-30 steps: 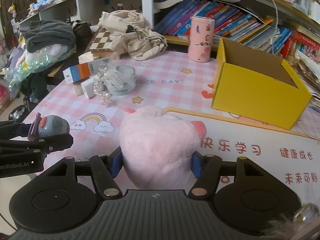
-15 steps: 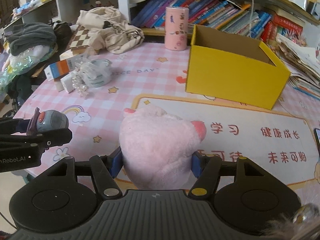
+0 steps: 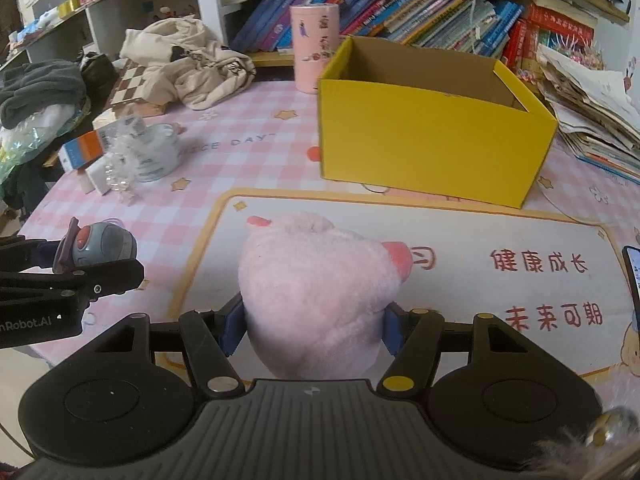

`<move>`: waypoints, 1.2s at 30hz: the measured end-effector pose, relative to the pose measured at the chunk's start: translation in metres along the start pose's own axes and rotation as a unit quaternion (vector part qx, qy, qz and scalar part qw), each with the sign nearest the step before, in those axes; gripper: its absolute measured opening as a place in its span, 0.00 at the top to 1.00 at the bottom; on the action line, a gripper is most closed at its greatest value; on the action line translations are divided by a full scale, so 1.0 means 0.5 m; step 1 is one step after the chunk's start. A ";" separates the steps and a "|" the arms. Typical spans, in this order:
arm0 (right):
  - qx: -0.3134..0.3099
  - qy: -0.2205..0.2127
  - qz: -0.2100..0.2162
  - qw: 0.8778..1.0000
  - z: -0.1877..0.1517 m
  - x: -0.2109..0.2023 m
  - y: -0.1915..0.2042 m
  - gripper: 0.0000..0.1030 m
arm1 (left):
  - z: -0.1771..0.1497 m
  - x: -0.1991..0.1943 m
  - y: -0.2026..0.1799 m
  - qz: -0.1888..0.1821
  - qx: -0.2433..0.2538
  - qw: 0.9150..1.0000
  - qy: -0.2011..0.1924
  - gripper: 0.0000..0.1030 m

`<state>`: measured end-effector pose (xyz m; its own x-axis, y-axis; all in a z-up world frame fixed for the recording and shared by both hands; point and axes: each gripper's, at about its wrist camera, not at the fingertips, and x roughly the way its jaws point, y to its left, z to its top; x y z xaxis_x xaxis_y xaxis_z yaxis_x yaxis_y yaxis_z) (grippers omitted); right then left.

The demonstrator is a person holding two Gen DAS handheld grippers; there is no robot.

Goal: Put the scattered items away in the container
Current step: 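Carry the toy car with the left tool while the right tool carries the plush to the yellow box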

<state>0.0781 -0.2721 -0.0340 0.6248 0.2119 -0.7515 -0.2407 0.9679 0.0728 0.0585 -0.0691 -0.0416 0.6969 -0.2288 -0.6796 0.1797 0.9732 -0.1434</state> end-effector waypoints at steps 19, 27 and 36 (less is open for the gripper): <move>-0.032 -0.074 0.032 0.996 0.081 -0.010 -0.194 0.39 | 0.119 0.076 -0.188 0.010 0.036 0.998 -0.041 0.40; -0.051 -0.143 0.036 0.988 0.155 -0.030 -0.258 0.39 | 0.209 0.091 -0.244 0.022 0.049 0.995 -0.087 0.40; -0.059 -0.189 0.036 0.979 0.268 -0.002 -0.330 0.39 | 0.319 0.145 -0.271 0.036 0.055 0.990 -0.123 0.40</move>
<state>0.2170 -0.4139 0.0427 0.8280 0.3366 -0.4484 -0.3655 0.9305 0.0237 0.1952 -0.2212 0.0433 0.8562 -0.1706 -0.4877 0.1882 0.9820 -0.0130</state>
